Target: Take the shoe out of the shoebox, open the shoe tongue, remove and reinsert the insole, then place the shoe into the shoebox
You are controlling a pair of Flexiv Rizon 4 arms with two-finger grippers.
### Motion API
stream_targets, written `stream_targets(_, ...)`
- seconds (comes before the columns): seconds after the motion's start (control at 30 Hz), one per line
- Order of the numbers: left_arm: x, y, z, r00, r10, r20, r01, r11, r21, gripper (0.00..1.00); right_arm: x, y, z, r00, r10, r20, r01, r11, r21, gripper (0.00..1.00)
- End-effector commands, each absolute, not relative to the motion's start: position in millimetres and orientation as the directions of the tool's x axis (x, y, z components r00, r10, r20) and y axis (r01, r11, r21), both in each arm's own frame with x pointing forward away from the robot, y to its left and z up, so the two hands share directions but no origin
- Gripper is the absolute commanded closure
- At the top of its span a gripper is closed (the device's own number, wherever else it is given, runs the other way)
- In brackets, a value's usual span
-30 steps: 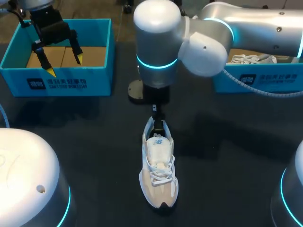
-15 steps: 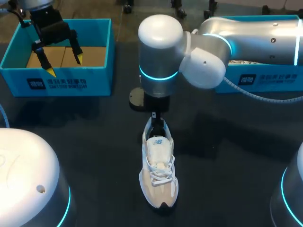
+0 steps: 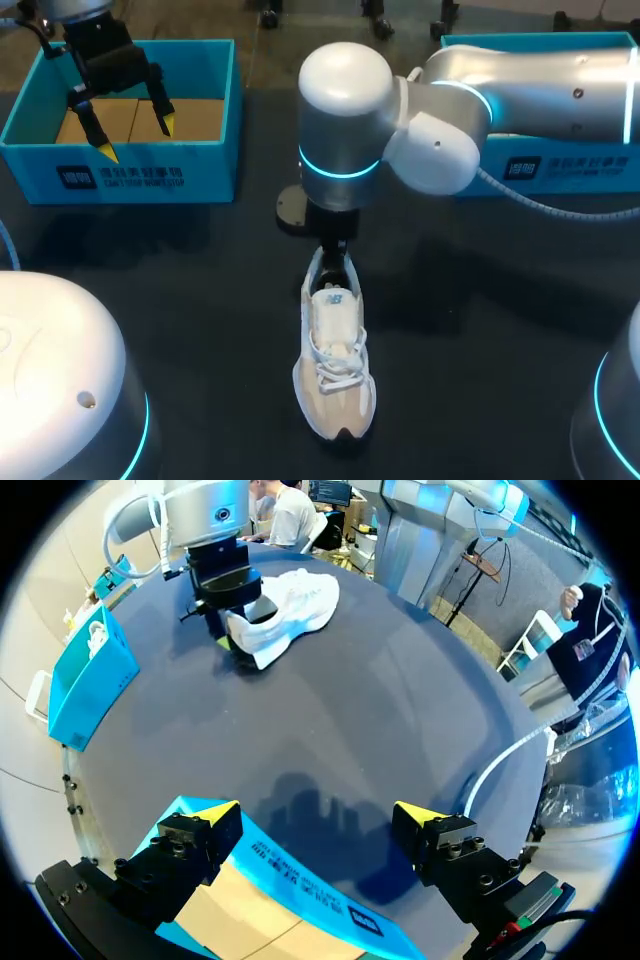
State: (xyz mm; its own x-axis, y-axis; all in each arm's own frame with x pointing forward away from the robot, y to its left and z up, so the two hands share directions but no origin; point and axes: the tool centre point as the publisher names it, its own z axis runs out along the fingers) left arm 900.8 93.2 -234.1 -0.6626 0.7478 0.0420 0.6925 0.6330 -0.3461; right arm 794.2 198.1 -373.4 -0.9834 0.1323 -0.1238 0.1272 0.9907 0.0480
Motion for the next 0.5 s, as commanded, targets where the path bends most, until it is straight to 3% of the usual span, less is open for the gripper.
stream_targets(0.03,901,93,-234,-0.662,0.748,0.045,0.693,0.633,-0.345,0.0,795,188,-351,-0.981,0.147,-0.13,0.141,0.988,0.054,1.0)
stream_targets(0.5,901,93,-234,-0.662,0.748,0.045,0.693,0.633,-0.345,0.0,831,125,-242,-0.964,0.161,-0.21,0.161,0.987,0.02,1.0)
